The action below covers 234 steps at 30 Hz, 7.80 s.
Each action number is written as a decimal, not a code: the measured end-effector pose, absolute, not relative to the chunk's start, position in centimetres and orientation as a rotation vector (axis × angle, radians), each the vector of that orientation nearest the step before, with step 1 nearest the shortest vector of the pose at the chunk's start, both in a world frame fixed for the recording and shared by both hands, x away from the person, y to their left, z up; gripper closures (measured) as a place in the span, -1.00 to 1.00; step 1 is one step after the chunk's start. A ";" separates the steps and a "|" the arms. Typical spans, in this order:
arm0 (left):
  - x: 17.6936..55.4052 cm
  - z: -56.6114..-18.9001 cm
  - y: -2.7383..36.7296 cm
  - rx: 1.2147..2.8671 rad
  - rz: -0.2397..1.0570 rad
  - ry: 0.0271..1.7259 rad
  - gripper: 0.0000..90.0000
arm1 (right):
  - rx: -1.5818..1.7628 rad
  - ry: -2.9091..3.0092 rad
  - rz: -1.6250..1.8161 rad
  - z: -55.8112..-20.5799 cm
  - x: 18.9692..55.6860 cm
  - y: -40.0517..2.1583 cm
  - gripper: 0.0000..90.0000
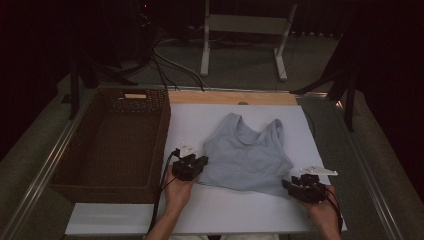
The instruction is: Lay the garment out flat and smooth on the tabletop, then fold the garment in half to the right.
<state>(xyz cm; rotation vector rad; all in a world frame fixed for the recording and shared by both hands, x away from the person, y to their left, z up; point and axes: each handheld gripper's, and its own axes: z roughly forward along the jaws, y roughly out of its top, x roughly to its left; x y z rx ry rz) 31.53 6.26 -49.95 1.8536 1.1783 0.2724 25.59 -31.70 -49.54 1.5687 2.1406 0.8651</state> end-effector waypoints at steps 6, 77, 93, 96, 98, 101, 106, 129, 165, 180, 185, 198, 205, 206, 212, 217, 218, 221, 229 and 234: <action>30.9 -49.8 6.8 1.850 0.280 1.179 0.97 | 1.563 2.145 0.908 -49.3 25.6 -31.6 0.22; 27.4 -49.3 8.2 1.865 0.229 1.129 0.97 | 1.517 2.222 0.880 -48.8 23.5 -30.6 0.85; 27.2 -49.3 6.3 1.873 0.200 1.079 0.97 | 1.570 2.155 0.852 -48.8 23.0 -32.4 0.86; 27.1 -49.2 6.6 1.877 0.212 1.079 0.97 | 1.562 2.160 0.855 -48.8 23.0 -32.2 0.85; 27.0 -49.1 6.9 1.875 0.213 1.080 0.97 | 1.552 2.166 0.856 -48.8 23.0 -32.0 0.85; 26.7 -48.9 7.3 1.868 0.224 1.086 0.97 | 1.543 2.175 0.861 -48.8 23.0 -31.6 0.86; 26.0 -48.5 8.2 1.858 0.228 1.093 0.97 | 1.519 2.200 0.877 -48.7 23.0 -30.9 0.85; 23.5 -49.2 8.1 1.845 0.145 1.080 0.96 | 1.513 2.197 0.891 -48.4 21.6 -31.6 0.85; 25.5 -48.8 7.6 1.819 0.217 0.992 -0.52 | 1.500 2.066 1.153 -48.0 22.2 -32.1 -0.63; 26.3 -49.0 8.0 1.819 0.246 1.047 -0.77 | 1.477 2.037 1.181 -47.7 22.0 -32.1 -0.68; 26.4 -49.2 8.1 1.825 0.251 1.058 -0.77 | 1.471 2.034 1.178 -47.6 22.0 -32.0 -0.68; 26.7 -50.5 7.7 1.864 0.234 1.097 -0.77 | 1.457 2.020 1.186 -47.5 21.8 -32.0 -0.68; 26.5 -51.3 7.9 1.867 0.184 1.133 -0.77 | 1.450 2.011 1.195 -47.4 21.8 -32.0 -0.67; 26.4 -51.4 8.0 1.865 0.172 1.135 -0.77 | 1.449 2.010 1.195 -47.4 21.7 -32.0 -0.67; 26.3 -51.6 7.5 1.882 0.153 1.132 -0.77 | 1.445 2.002 1.203 -47.3 21.7 -32.1 -0.67; 26.4 -51.7 7.1 1.891 0.124 1.134 -0.76 | 1.443 2.000 1.201 -47.3 21.7 -32.1 -0.67; 26.4 -51.7 7.1 1.892 0.121 1.136 -0.76 | 1.443 2.000 1.202 -47.3 21.7 -32.1 -0.67; 26.5 -51.7 6.9 1.896 0.124 1.130 -0.76 | 1.441 2.000 1.202 -47.2 21.7 -32.0 -0.67; 26.5 -51.3 6.2 1.888 0.184 1.148 -0.48 | 1.433 2.005 1.204 -47.2 21.7 -31.9 -0.67; 26.7 -51.0 6.4 1.844 0.175 1.163 0.14 | 1.434 2.002 1.204 -47.2 21.7 -32.0 -0.67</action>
